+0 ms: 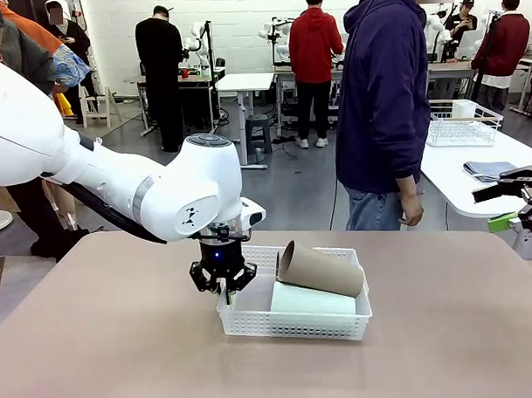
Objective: Clean and organize the cups into the basket.
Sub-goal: Move the Organizing basket back to the left side of the table.
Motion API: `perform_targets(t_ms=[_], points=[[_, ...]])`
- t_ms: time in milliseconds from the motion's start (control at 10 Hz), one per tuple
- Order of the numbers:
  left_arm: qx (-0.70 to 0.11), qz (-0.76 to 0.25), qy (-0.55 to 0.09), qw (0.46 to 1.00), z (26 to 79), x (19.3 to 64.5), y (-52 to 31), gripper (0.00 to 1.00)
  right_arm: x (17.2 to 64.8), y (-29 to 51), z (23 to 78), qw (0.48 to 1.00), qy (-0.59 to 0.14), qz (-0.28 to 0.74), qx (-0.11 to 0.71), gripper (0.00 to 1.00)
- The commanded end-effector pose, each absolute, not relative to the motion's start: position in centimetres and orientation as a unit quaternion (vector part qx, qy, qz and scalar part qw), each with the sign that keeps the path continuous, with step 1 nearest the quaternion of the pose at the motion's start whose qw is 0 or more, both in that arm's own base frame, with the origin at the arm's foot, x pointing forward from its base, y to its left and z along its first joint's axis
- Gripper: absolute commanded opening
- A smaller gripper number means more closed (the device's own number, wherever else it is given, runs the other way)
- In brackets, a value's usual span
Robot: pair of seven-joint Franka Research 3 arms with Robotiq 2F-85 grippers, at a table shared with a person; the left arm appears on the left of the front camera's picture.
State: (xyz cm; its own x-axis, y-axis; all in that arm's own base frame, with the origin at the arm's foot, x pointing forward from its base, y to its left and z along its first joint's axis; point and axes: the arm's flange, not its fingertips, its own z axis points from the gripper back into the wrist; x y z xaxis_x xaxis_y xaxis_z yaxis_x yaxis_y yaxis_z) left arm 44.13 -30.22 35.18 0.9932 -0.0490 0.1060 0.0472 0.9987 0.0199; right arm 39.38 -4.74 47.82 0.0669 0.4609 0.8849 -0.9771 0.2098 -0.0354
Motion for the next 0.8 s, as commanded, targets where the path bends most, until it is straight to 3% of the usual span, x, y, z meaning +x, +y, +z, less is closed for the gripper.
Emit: perform_targets(t_ms=[0, 700], points=[[0.009, -0.026, -0.057, 0.998, 35.39, 43.91, -30.12, 0.00, 39.20, -4.81, 47.73, 0.657, -0.408, 0.551, 0.313, 1.00], [0.009, -0.026, -0.057, 0.998, 35.39, 43.91, -30.12, 0.00, 39.20, -4.81, 47.73, 0.657, -0.408, 0.551, 0.313, 1.00]])
